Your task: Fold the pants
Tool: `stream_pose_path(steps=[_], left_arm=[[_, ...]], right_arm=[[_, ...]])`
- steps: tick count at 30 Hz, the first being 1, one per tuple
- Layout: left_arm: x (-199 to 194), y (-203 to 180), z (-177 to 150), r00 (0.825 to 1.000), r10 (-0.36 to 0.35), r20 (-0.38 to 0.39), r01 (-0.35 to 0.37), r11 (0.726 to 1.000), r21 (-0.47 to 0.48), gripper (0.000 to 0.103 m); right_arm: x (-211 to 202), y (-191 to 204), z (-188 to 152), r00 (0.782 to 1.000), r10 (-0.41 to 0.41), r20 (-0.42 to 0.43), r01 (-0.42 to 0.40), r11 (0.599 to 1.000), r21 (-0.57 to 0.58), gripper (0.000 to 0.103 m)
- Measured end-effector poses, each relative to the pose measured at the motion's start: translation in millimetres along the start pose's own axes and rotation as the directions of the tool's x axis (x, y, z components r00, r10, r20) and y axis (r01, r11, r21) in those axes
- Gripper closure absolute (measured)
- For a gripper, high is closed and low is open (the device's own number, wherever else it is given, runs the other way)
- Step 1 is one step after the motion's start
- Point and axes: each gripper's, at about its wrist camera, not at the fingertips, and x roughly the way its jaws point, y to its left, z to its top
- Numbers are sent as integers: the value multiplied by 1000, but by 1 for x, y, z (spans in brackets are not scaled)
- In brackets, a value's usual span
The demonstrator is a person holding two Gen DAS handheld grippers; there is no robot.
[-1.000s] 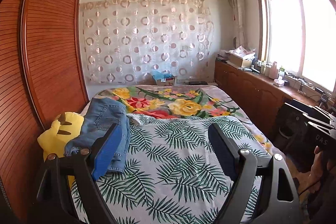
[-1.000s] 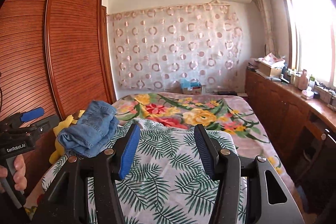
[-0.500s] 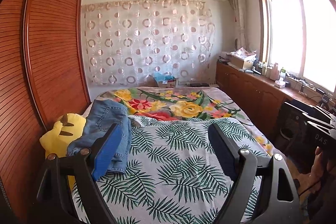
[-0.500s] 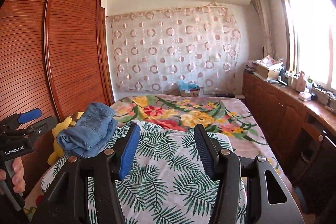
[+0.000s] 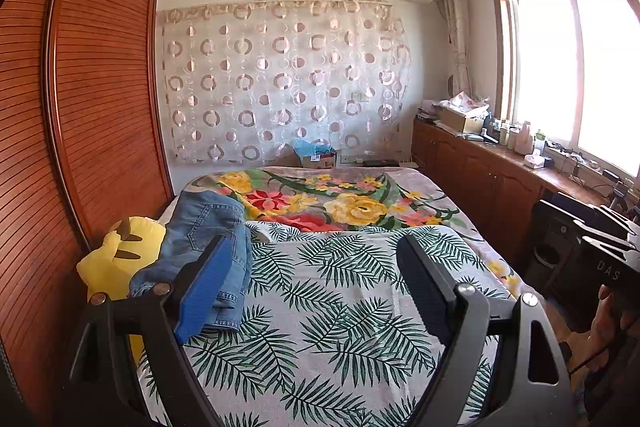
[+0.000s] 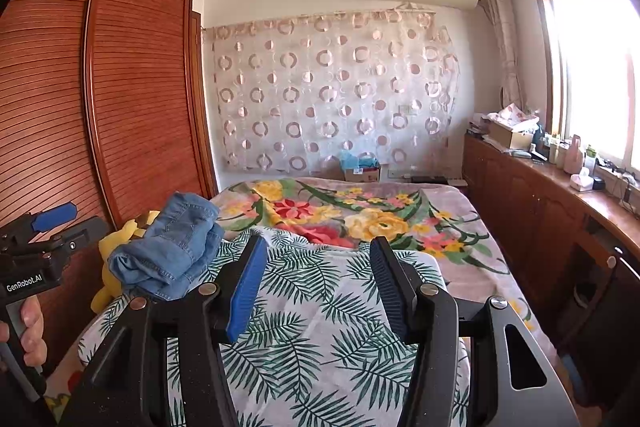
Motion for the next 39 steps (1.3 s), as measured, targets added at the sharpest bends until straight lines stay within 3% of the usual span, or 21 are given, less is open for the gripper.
stream_pose_path(steps=[39], left_arm=[[0,-1,0,1000,-1,0,1,1000,1,19]], right_arm=[[-3,1,-2,1000,11,5,-11,1000,1,47]])
